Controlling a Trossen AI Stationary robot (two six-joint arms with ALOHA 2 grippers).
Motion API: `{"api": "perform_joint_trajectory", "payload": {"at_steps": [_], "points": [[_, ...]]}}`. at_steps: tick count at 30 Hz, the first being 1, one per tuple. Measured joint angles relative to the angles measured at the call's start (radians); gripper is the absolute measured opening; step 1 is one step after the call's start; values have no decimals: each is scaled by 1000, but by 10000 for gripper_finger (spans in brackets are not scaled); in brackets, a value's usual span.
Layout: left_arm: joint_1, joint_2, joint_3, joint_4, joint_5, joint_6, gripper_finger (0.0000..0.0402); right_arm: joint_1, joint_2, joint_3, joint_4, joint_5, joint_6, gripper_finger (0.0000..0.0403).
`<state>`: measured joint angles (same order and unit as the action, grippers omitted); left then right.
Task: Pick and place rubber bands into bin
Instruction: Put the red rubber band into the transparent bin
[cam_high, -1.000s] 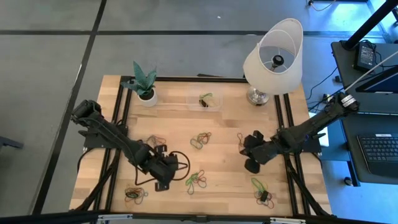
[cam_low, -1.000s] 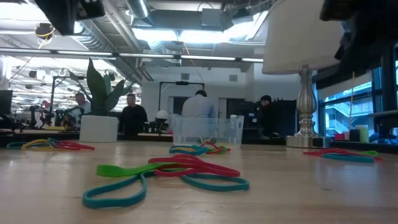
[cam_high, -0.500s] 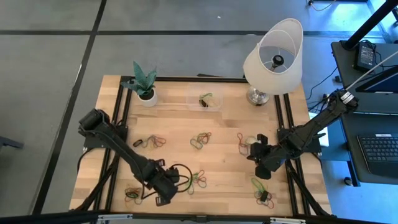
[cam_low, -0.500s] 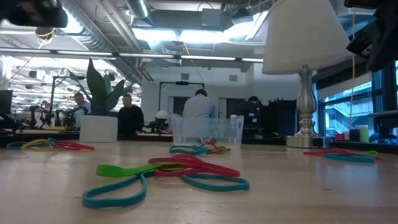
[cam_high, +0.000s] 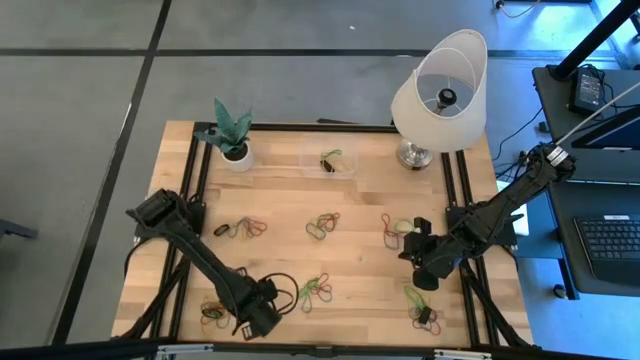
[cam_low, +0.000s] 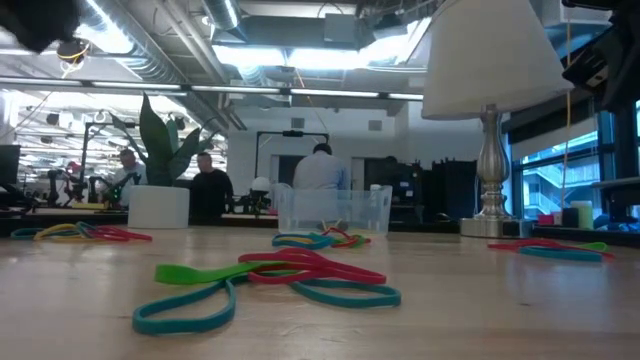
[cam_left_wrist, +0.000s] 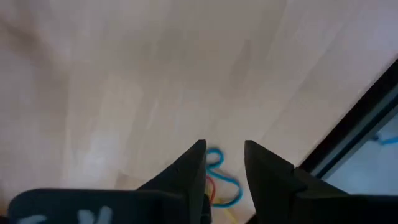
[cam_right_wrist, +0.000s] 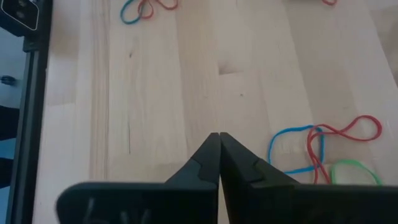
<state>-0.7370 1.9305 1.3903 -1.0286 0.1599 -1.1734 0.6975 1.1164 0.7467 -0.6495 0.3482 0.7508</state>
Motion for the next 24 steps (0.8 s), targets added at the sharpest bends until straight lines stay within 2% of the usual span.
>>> {"api": "perform_joint_trajectory", "payload": {"at_steps": [9, 21, 24], "points": [[-18, 97, 0, -14, 104, 106, 100, 0, 0, 0, 1, 0, 0, 9], [-54, 142, -7, -32, 108, 121, 98, 0, 0, 0, 2, 0, 4, 9], [-70, 142, -7, -19, 102, 104, 81, 0, 0, 0, 2, 0, 3, 9]]}}
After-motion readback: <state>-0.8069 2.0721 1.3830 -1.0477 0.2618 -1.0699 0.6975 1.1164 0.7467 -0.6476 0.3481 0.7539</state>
